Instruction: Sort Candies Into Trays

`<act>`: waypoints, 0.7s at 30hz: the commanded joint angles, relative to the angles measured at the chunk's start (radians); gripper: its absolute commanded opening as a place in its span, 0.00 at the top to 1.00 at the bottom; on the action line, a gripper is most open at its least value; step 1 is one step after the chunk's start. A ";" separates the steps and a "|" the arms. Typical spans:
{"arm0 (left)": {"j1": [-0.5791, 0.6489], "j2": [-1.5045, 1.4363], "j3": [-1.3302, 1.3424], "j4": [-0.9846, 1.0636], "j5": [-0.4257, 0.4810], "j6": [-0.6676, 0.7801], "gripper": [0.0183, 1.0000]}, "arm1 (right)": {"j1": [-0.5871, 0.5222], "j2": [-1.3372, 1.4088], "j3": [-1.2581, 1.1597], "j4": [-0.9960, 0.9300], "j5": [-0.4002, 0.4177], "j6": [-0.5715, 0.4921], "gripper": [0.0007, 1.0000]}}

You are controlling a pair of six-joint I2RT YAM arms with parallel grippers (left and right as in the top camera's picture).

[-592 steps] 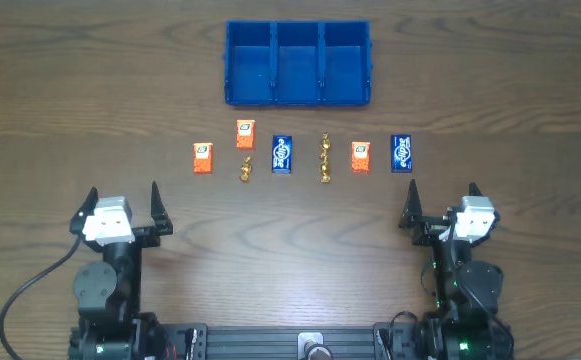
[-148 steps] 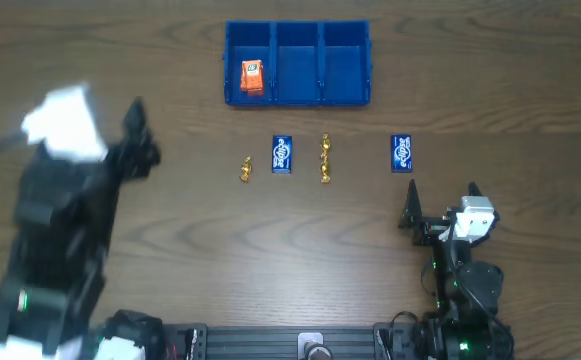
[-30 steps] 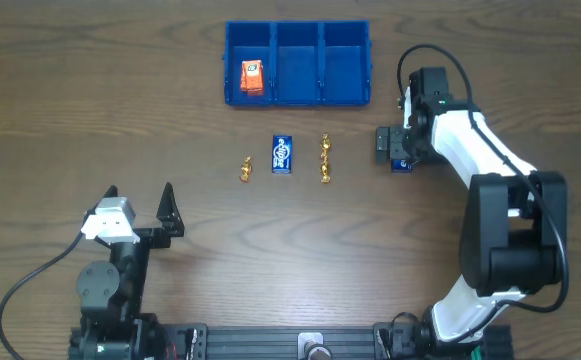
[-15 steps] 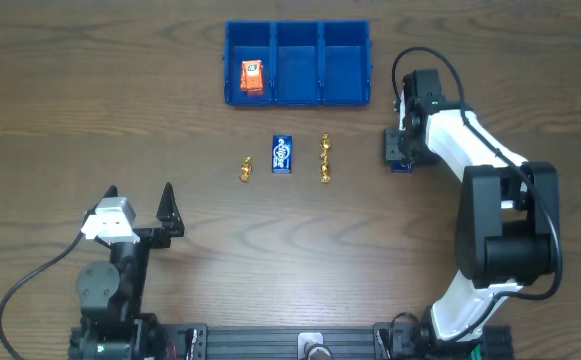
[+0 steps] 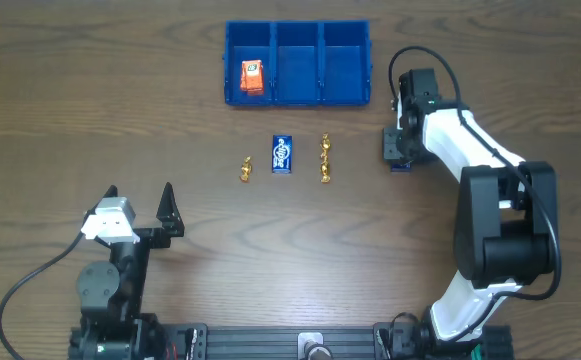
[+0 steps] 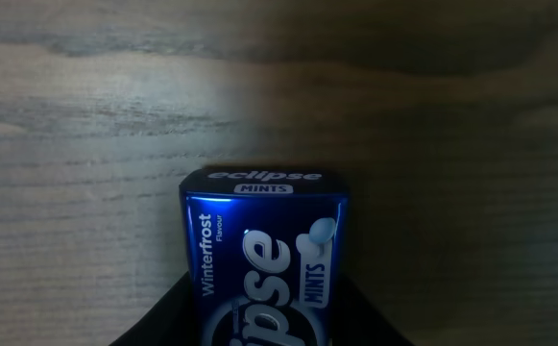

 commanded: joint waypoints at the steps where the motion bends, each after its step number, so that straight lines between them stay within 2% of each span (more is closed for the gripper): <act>1: 0.007 -0.006 -0.014 -0.044 0.002 0.006 0.00 | 0.056 -0.100 0.119 -0.058 0.002 0.007 0.96; 4: 0.007 -0.006 -0.014 -0.044 0.002 0.006 0.00 | 0.117 -0.157 0.254 -0.116 0.008 0.016 0.96; 9: 0.007 -0.006 -0.014 -0.044 0.002 0.006 0.00 | 0.293 -0.132 0.614 -0.222 0.213 0.096 0.96; 11: 0.007 -0.006 -0.014 -0.044 0.002 0.006 0.00 | 0.327 -0.105 0.681 -0.217 0.256 0.121 0.96; 19: 0.007 -0.006 -0.014 -0.044 0.002 0.006 0.00 | 0.370 0.061 0.748 -0.005 0.256 0.189 0.96; 21: 0.007 -0.006 -0.014 -0.044 0.002 0.006 0.00 | 0.370 0.122 0.748 0.055 0.223 0.191 0.96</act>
